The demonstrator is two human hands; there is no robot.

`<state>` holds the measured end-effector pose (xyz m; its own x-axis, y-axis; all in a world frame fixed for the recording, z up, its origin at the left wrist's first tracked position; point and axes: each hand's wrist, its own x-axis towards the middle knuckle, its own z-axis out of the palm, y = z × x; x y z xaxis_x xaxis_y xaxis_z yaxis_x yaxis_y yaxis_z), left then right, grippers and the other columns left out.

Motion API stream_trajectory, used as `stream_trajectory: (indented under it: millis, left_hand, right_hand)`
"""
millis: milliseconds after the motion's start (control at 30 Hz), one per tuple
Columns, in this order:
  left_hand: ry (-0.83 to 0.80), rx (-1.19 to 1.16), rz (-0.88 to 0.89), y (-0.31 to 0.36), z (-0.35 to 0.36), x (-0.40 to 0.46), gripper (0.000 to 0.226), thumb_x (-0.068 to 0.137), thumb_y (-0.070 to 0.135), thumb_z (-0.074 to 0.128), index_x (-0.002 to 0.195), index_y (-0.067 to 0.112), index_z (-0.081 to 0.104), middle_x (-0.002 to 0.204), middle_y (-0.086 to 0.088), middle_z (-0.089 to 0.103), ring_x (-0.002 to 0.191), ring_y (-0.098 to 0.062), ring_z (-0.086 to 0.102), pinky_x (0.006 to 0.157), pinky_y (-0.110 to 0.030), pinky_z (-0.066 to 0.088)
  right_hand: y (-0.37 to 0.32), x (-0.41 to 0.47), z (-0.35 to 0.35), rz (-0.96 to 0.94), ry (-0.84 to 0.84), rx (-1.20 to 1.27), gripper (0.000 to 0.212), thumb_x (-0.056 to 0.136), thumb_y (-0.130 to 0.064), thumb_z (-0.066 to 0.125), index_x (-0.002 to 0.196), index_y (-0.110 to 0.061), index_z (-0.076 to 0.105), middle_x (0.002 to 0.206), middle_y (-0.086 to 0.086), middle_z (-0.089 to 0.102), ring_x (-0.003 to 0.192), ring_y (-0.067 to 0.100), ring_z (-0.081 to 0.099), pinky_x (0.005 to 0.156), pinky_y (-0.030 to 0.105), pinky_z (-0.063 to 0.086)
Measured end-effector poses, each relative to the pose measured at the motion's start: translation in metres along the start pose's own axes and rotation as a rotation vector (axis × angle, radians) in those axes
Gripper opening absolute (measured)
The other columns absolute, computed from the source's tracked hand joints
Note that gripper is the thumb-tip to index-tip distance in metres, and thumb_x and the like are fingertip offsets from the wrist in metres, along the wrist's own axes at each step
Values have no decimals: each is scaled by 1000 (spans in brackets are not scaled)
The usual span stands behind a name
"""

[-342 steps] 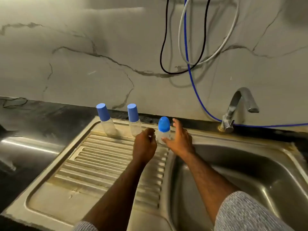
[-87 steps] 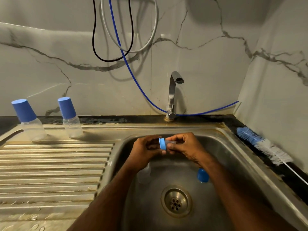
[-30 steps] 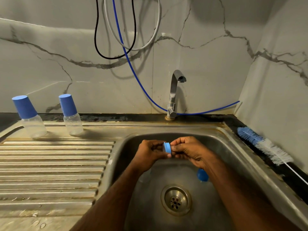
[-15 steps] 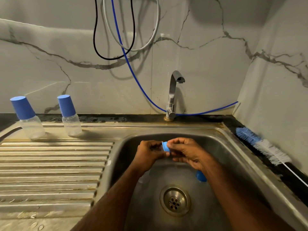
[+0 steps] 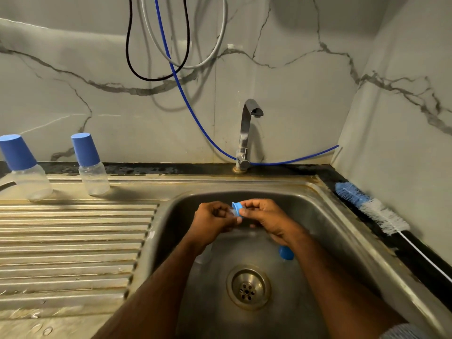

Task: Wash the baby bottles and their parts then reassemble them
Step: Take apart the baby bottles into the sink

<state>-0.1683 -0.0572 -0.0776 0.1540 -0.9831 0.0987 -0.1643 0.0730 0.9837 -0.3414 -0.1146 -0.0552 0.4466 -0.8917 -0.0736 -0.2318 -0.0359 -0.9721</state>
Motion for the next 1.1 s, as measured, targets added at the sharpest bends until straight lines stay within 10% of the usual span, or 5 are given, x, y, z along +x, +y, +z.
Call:
stream_trajectory:
  millis: [233,333,500,733,1100]
  left_hand:
    - [27,-57,-64,0,-2,2,18,83,2,78,99,2,71,87,-20,74,82,-31,75,72,-33,62]
    - [112,-47,-72,-3,-5,4,23,82,-1,76,101,7,67,90,-18,73,85,-31,75,82,-44,63]
    - [122,91,-52,-7,-3,2,21,82,6,80,99,15,72,93,-8,74,89,-22,73,86,-36,61]
    - [47,150,-85,-1,0,-2,27,80,-3,79,102,10,70,100,-9,70,88,-22,72,66,-28,61]
    - [51,159,-103,-3,2,-3,36,73,3,87,101,17,69,100,-5,71,97,-21,70,89,-42,61]
  right_hand:
    - [7,2,-12,12,34,141,23,93,-12,68,116,-18,69,114,11,74,93,16,70,78,28,56]
    - [27,5,-19,-20,195,-349,48,81,-10,81,126,-16,66,119,6,70,95,8,63,82,16,51]
    - [67,4,-30,117,172,-1046,42,80,-36,78,120,-36,64,123,-10,64,127,19,44,105,40,28]
    - [81,4,-28,153,87,-1165,43,78,-36,76,116,-34,57,120,-8,63,122,20,45,95,38,27]
    - [86,4,-23,157,63,-1221,41,82,-38,75,118,-32,56,125,-5,61,125,22,45,103,42,26]
